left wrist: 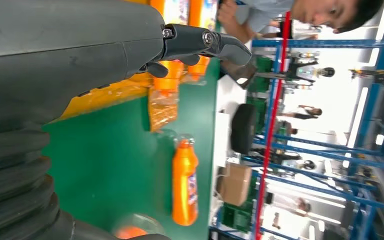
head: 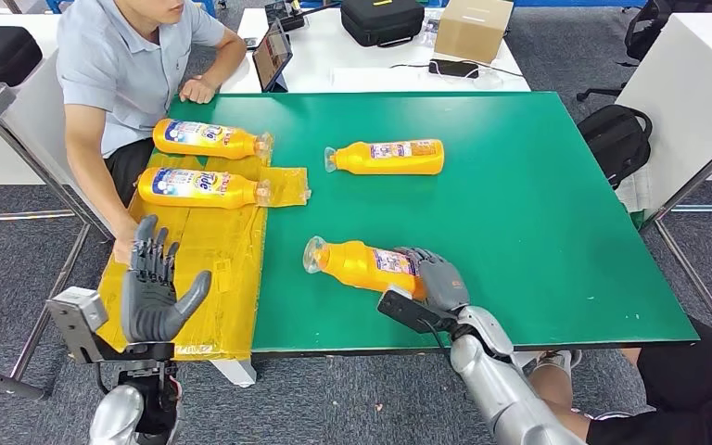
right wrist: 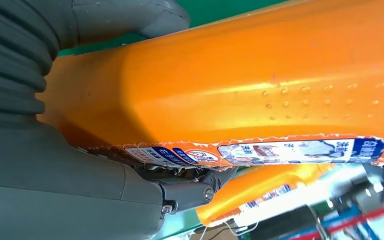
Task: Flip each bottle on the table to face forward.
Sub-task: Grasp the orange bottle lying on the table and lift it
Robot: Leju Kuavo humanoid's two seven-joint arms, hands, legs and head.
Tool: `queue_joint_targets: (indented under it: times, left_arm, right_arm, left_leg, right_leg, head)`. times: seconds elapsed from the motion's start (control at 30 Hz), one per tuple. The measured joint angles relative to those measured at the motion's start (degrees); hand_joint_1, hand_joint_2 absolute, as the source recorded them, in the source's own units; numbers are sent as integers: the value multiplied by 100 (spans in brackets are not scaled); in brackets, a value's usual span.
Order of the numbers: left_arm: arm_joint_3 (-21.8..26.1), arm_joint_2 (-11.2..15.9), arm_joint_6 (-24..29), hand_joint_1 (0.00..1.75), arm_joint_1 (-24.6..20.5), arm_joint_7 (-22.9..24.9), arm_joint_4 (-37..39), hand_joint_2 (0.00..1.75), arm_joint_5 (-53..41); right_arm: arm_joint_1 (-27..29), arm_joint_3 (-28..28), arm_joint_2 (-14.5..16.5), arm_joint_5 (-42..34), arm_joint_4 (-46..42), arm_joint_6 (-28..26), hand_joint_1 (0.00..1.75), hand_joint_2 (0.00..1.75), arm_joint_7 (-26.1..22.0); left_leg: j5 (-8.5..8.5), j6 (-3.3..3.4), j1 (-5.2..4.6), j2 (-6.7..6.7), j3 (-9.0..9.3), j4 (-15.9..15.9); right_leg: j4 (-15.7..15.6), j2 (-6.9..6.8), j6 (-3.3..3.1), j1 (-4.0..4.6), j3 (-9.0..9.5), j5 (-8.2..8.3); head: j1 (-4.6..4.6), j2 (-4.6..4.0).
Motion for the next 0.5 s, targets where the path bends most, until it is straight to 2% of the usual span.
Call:
queue_joint_targets:
  times: [0.23,0.37,0.5]
  left_arm:
    - [-244,-15,73,0,12,29,292,175,-31]
    - [-456,-13,242,0,34,102,449,175,-616]
    - [-737,-13,159,0,63,79,619,175,-839]
  right_arm:
    - [565,-102,193,-875,-919,-451,175,175,-603]
    - [804,-152,325,-1377,-1545,-545,175,175,-917]
    - [912,-157,459,-1592,-2039,-602,175,175,-1075]
  left_leg:
    - [12,4,-1,-26,-77,2]
    - [12,3,-2,-43,-100,3]
    - [12,3,-2,-44,-119,3]
  right_leg:
    - [3,-15,3,-2,-58,0]
    - [3,-27,6,-5,-75,-2]
    - [3,-27,6,-5,-95,-3]
  head:
    - [-1,0]
    - [-1,0]
    - [-1,0]
